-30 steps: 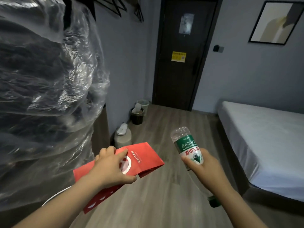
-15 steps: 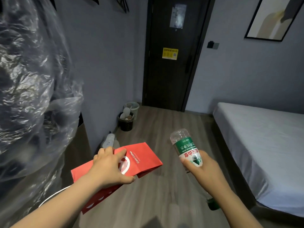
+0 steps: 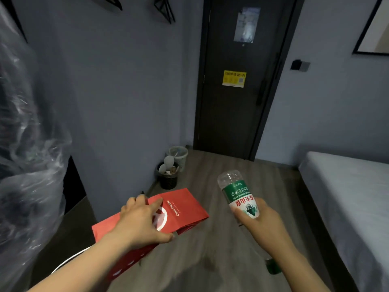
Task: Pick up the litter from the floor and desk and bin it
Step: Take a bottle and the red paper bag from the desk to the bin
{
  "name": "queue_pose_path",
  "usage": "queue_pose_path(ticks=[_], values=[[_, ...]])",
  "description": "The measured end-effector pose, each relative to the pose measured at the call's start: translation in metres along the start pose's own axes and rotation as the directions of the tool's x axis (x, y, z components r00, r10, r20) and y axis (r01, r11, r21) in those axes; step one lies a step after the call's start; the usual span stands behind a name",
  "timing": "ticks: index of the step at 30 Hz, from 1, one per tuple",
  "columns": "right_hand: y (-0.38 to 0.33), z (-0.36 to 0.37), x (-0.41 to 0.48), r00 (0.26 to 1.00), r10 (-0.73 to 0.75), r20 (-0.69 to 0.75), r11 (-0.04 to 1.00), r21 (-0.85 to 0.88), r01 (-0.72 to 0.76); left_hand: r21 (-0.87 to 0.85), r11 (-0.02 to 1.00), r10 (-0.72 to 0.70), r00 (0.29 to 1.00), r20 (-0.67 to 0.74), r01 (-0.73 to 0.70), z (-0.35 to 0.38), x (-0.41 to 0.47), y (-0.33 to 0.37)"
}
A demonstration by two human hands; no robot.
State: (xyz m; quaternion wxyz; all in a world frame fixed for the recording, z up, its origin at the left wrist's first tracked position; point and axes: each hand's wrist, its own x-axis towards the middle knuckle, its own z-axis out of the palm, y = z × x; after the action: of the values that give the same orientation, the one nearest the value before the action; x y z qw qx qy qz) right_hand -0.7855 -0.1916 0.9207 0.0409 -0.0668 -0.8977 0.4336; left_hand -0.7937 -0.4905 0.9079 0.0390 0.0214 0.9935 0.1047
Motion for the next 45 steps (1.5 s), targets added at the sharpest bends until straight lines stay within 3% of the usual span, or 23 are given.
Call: queue_pose_path(ticks=[15,34,45], values=[[-0.028,0.076,0.294,0.999,0.02,0.048,0.998,-0.056,-0.017,-0.051,0.995,-0.084,0.994,0.07,0.088,-0.001,0.295,-0.057],[-0.041,0.157,0.639,0.986,0.037,0.16,0.992,-0.126,-0.017,0.058,0.977,-0.215,0.954,0.209,0.207,-0.001,0.627,-0.099],[-0.041,0.182,0.845,0.962,0.014,0.274,0.993,-0.118,0.019,0.228,0.928,-0.346,0.908,0.237,0.294,0.004,0.788,-0.102]])
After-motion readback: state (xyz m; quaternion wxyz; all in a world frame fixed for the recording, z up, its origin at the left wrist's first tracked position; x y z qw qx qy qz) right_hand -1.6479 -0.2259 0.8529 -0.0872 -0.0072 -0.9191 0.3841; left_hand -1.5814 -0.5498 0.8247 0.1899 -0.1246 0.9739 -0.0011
